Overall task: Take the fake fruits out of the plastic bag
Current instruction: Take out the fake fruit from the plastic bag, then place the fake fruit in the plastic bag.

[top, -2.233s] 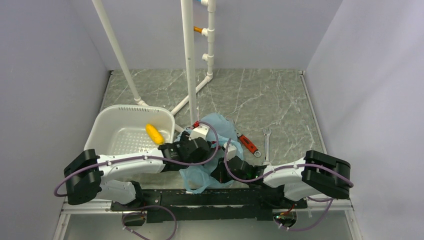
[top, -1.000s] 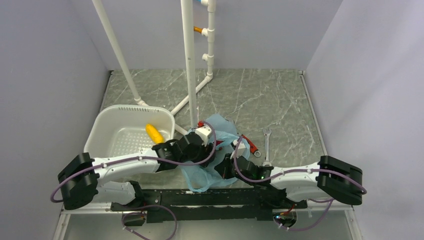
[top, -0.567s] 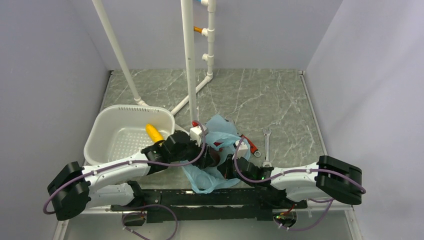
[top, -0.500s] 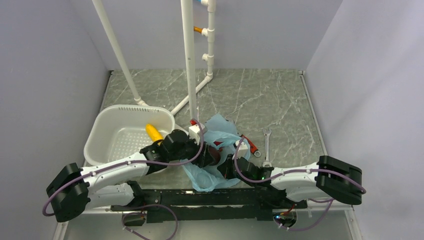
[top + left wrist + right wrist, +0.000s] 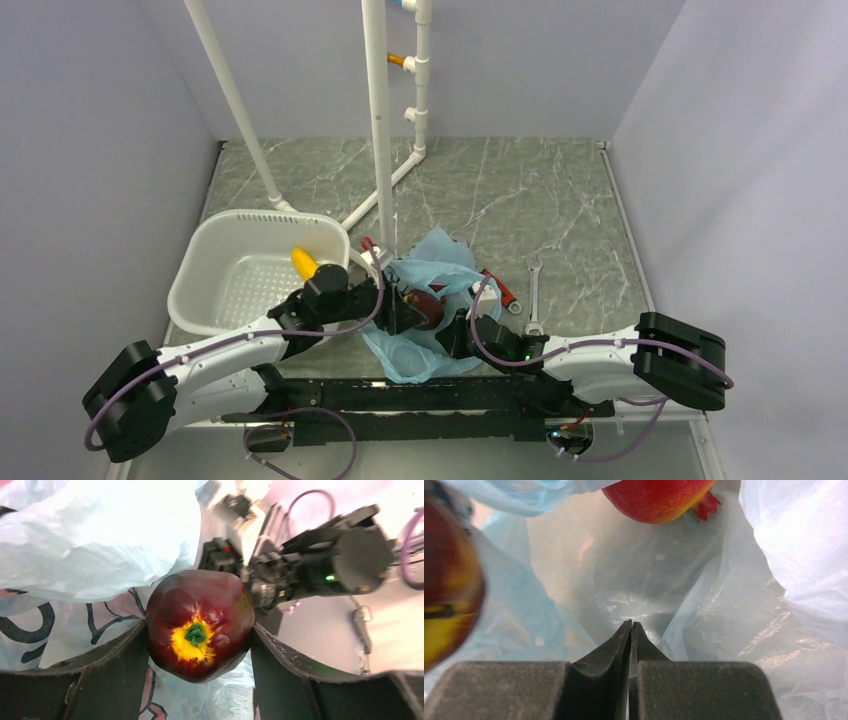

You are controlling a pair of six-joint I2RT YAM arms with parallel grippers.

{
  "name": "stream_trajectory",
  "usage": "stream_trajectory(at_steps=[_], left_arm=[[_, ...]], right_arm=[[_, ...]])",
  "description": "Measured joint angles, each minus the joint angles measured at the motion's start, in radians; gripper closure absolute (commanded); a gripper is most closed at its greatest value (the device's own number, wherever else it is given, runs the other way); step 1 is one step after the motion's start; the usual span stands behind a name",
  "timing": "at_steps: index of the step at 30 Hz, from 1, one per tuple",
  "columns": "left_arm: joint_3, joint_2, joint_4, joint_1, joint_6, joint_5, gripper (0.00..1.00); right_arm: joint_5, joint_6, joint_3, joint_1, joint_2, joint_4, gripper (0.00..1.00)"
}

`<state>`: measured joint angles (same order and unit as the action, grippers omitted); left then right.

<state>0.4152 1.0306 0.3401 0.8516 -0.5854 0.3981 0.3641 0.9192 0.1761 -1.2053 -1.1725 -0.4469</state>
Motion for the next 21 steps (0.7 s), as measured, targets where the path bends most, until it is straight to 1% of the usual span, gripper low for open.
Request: stream_trajectory(at_steps=[5, 9, 13, 16, 18, 21], left_arm=[[-0.03, -0.044, 0.165, -0.037, -0.058, 0.099, 0.44], [-0.03, -0.08, 0.201, -0.045, -0.069, 0.13, 0.45], [-0.027, -0.106, 0.16, -0.045, -0.063, 0.119, 0.45], [-0.011, -0.103, 0.077, -0.045, -0.052, 0.071, 0.45], [0.014, -0.081, 0.012, -0.045, -0.036, 0.031, 0.43], [0.057, -0.007, -0.078, -0.032, -0.001, -0.045, 0.41]], right_arm=[[0.0, 0.0, 0.0, 0.0, 0.0, -0.004, 0.94], [-0.001, 0.0, 0.0, 0.0, 0.0, -0.006, 0.94], [-0.001, 0.0, 0.0, 0.0, 0.0, -0.008, 0.94], [-0.001, 0.0, 0.0, 0.0, 0.0, -0.01, 0.94], [-0.001, 0.0, 0.0, 0.0, 0.0, -0.01, 0.95], [0.0, 0.0, 0.0, 0.0, 0.0, -0.01, 0.95]])
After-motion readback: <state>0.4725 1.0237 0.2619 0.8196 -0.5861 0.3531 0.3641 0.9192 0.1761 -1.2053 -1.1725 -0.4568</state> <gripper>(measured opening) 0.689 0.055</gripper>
